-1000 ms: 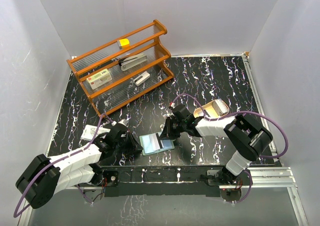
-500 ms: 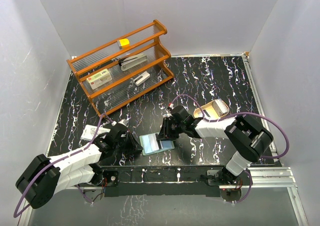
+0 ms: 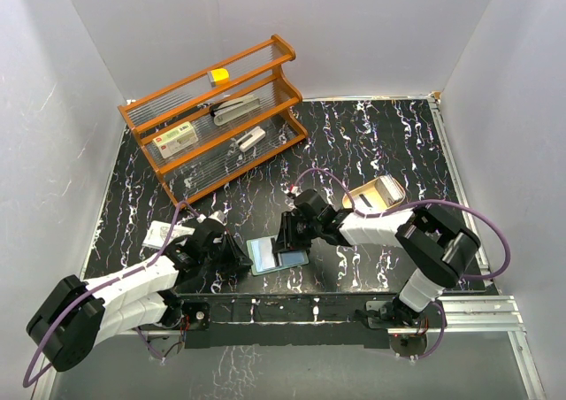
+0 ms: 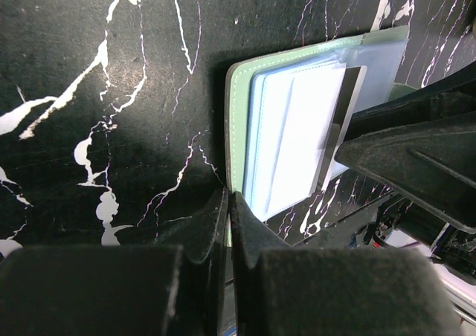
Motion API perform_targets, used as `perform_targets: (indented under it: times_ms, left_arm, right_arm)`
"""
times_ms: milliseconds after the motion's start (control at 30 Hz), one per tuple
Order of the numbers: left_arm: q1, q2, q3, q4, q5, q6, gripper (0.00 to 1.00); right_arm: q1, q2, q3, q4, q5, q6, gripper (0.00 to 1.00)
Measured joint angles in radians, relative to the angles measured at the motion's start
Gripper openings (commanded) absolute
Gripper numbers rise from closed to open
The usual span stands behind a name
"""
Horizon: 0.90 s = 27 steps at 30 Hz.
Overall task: Put the credit cards into the card holder
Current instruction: Insert the credit card into the card holder.
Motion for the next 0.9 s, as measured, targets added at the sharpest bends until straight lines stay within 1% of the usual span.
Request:
perform_targets:
  times_ms: [167, 567, 700, 767, 833, 900]
  left_arm:
    - [0.000, 0.002, 0.000, 0.001, 0.000, 0.002, 0.00]
    - [0.000, 0.007, 0.000, -0.002, -0.003, 0.011, 0.00]
    - [0.000, -0.002, 0.000, -0.011, -0.012, 0.010, 0.00]
    - [0.000, -0.002, 0.000, -0.016, -0.016, 0.009, 0.00]
    - [0.000, -0.001, 0.003, -0.021, -0.019, 0.007, 0.00]
    - [0.000, 0.001, 0.004, -0.022, -0.021, 0.006, 0.00]
  right_arm:
    - [0.010, 0.018, 0.021, -0.015, -0.001, -0.033, 0.30]
    - [0.014, 0.072, 0.084, -0.029, -0.047, -0.114, 0.32]
    - [0.021, 0.087, 0.100, -0.028, -0.056, -0.128, 0.38]
    - [0.022, 0.082, 0.101, -0.031, -0.056, -0.140, 0.40]
    - [0.023, 0.068, 0.105, -0.056, -0.040, -0.163, 0.40]
    - [0.025, 0.050, 0.116, -0.104, -0.016, -0.193, 0.45]
